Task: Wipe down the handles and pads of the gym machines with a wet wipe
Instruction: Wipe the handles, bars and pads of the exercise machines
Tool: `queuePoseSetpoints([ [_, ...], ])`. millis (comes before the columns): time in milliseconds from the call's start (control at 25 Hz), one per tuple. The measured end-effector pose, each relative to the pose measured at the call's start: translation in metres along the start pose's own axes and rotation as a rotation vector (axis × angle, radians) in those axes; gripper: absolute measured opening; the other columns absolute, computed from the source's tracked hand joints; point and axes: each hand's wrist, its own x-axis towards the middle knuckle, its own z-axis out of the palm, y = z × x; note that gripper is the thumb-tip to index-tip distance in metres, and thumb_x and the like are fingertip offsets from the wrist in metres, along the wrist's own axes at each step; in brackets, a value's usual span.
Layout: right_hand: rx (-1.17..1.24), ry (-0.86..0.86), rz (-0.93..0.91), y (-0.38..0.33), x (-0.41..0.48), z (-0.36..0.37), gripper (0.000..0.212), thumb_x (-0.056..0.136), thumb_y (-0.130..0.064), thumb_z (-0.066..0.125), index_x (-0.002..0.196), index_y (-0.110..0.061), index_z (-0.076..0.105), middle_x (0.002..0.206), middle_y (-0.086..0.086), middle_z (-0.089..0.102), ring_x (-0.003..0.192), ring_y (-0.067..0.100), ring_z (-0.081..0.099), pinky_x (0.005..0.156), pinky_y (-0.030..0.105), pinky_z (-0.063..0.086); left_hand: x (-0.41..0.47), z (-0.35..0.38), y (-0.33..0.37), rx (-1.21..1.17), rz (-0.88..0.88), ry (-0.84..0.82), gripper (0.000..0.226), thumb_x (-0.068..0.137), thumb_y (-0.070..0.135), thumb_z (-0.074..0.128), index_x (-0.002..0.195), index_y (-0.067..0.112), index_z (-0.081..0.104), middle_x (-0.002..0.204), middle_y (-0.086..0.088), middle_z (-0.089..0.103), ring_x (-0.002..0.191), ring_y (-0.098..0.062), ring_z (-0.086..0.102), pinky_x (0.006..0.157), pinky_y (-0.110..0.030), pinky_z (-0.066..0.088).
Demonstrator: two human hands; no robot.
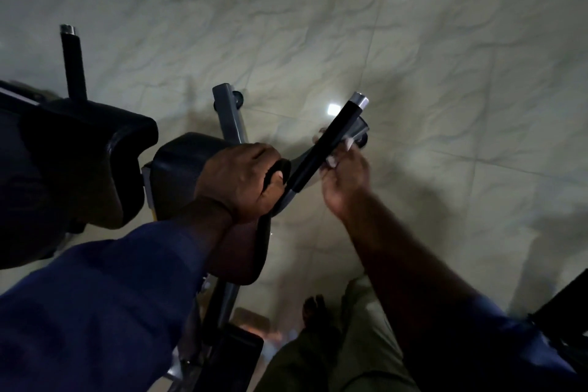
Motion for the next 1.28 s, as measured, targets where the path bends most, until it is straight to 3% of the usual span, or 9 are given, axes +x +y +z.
queuePoseSetpoints([
  [160, -0.024, -0.088, 0.278, -0.016, -0.005, -0.004, 0.019, 0.102, 0.001, 0.051, 0.103, 0.000, 0.070, 0.109, 0.018, 0.073, 0.097, 0.029, 0.072, 0.095, 0.040, 0.057, 0.002, -0.001, 0.000, 0.011, -0.013, -0.019, 0.027, 0.089, 0.037, 0.054, 0.104, 0.018, 0.066, 0.102, -0.002, 0.068, 0.087, -0.029, 0.064, 0.072, -0.040, 0.050],
  [360, -0.041, -0.006, 0.117, -0.112, 0.058, 0.016, 0.028, 0.102, -0.002, 0.042, 0.111, -0.002, 0.068, 0.106, 0.018, 0.075, 0.093, 0.033, 0.074, 0.083, 0.038, 0.059, 0.007, -0.006, 0.002, 0.025, 0.018, -0.001, 0.028, 0.082, 0.034, 0.059, 0.099, 0.013, 0.065, 0.094, -0.006, 0.064, 0.081, -0.031, 0.060, 0.069, -0.041, 0.046],
  [560, -1.301, -0.363, -0.602, -0.128, 0.051, 0.014, 0.028, 0.095, -0.012, 0.049, 0.098, -0.024, 0.075, 0.106, -0.001, 0.074, 0.100, 0.017, 0.068, 0.088, 0.037, 0.056, 0.026, -0.014, 0.006, -0.049, -0.187, -0.163, 0.033, 0.079, 0.054, 0.046, 0.093, 0.025, 0.053, 0.091, 0.005, 0.059, 0.088, -0.023, 0.059, 0.073, -0.036, 0.034],
  [680, -1.629, -0.630, -0.915, -0.132, 0.050, 0.016, 0.028, 0.090, -0.002, 0.052, 0.103, -0.013, 0.074, 0.107, 0.006, 0.072, 0.102, 0.019, 0.064, 0.093, 0.038, 0.053, 0.064, -0.007, 0.032, -0.212, -0.303, -0.295, 0.044, 0.085, 0.062, 0.047, 0.102, 0.023, 0.059, 0.096, 0.001, 0.067, 0.091, -0.022, 0.065, 0.081, -0.039, 0.052],
  [880, -1.399, -0.241, -0.214, -0.136, 0.063, 0.049, 0.027, 0.075, -0.026, 0.062, 0.092, -0.007, 0.071, 0.088, 0.009, 0.066, 0.084, 0.028, 0.062, 0.077, 0.036, 0.049, 0.103, 0.013, 0.067, -0.722, -0.461, -0.351, 0.048, 0.108, 0.049, 0.039, 0.140, 0.014, 0.051, 0.124, -0.011, 0.066, 0.112, -0.031, 0.065, 0.092, -0.040, 0.052],
  [1000, -1.880, -0.408, -0.467, -0.142, 0.043, 0.044, 0.029, 0.092, -0.014, 0.051, 0.109, -0.002, 0.072, 0.115, 0.018, 0.068, 0.105, 0.032, 0.065, 0.094, 0.031, 0.047, 0.118, 0.009, 0.065, -0.840, -0.551, -0.451, 0.045, 0.111, 0.038, 0.041, 0.146, 0.011, 0.046, 0.137, -0.013, 0.059, 0.123, -0.031, 0.059, 0.090, -0.037, 0.045],
  [1120, -1.777, -0.452, -0.532, -0.150, 0.038, 0.040, 0.036, 0.093, -0.014, 0.047, 0.113, -0.004, 0.074, 0.115, 0.014, 0.071, 0.106, 0.029, 0.067, 0.093, 0.031, 0.049, 0.129, 0.002, 0.058, -0.818, -0.557, -0.510, 0.041, 0.108, 0.033, 0.050, 0.142, 0.009, 0.052, 0.131, -0.010, 0.061, 0.123, -0.027, 0.059, 0.087, -0.033, 0.040],
  [1240, -1.341, -0.288, 0.316, -0.175, 0.072, 0.076, 0.017, 0.101, -0.010, 0.054, 0.098, -0.009, 0.070, 0.092, 0.009, 0.066, 0.072, 0.018, 0.061, 0.071, 0.028, 0.045, 0.149, -0.009, 0.047, -0.723, -0.592, -0.578, 0.029, 0.101, 0.032, 0.064, 0.120, 0.012, 0.067, 0.114, -0.007, 0.070, 0.106, -0.027, 0.068, 0.085, -0.037, 0.053],
  [1280, -1.267, -0.318, 0.414, -0.189, 0.079, 0.085, 0.017, 0.102, -0.005, 0.053, 0.093, -0.009, 0.066, 0.087, 0.011, 0.064, 0.066, 0.016, 0.060, 0.067, 0.027, 0.045, 0.159, -0.013, 0.044, -0.758, -0.651, -0.550, 0.018, 0.097, 0.027, 0.069, 0.109, 0.013, 0.071, 0.106, -0.009, 0.074, 0.096, -0.028, 0.072, 0.081, -0.039, 0.059],
])
